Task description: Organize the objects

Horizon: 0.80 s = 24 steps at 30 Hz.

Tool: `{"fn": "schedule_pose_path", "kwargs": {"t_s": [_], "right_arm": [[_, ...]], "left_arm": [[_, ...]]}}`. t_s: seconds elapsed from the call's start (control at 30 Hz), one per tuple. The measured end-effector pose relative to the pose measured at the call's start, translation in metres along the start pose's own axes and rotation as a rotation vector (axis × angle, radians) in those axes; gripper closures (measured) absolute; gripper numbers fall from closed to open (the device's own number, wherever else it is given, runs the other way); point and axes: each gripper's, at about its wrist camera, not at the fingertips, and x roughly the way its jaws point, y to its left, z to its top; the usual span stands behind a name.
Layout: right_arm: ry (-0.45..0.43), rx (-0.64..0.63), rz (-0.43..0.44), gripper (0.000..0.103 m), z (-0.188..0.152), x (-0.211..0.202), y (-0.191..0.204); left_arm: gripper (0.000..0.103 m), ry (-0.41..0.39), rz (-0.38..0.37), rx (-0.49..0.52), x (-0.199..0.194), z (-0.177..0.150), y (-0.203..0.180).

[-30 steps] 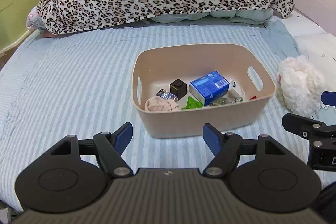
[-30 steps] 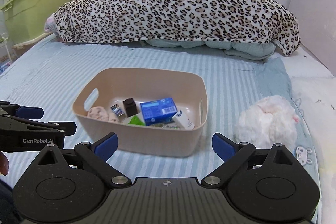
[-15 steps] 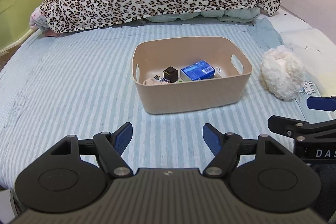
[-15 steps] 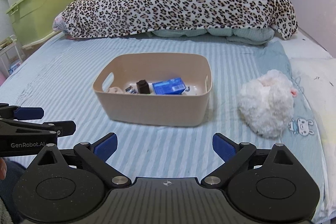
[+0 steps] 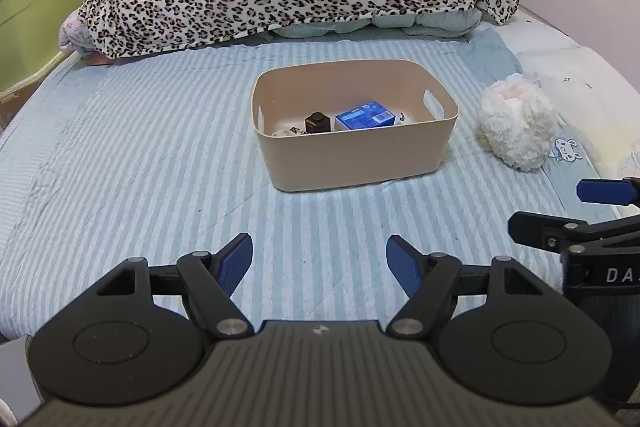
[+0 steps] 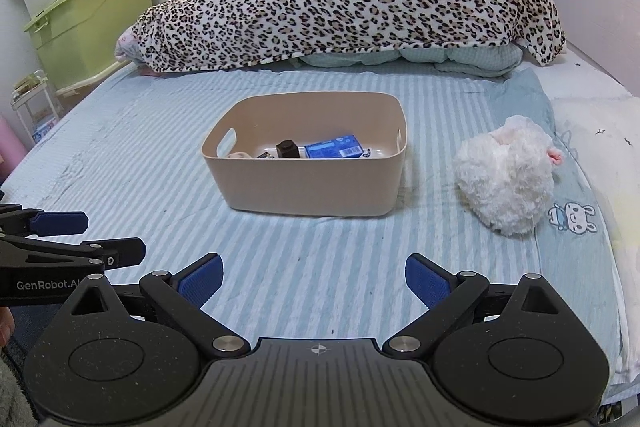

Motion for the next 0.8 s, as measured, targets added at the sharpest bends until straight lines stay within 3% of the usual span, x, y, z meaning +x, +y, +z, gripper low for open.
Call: {"fn": "schedule_pose_path", "kwargs": {"t_s": [0.67, 0.8], "right_arm": [[0.01, -0.009, 0.002, 0.003, -0.003, -0.008, -0.003], [0.02, -0.009, -0.003, 0.003, -0.002, -0.002, -0.006]], "left_arm": [[0.028, 0.059, -0.025, -0.032, 0.003, -0.009, 0.003], [0.02, 0.058, -0.024, -0.026, 0.007, -0.008, 0.0]]}}
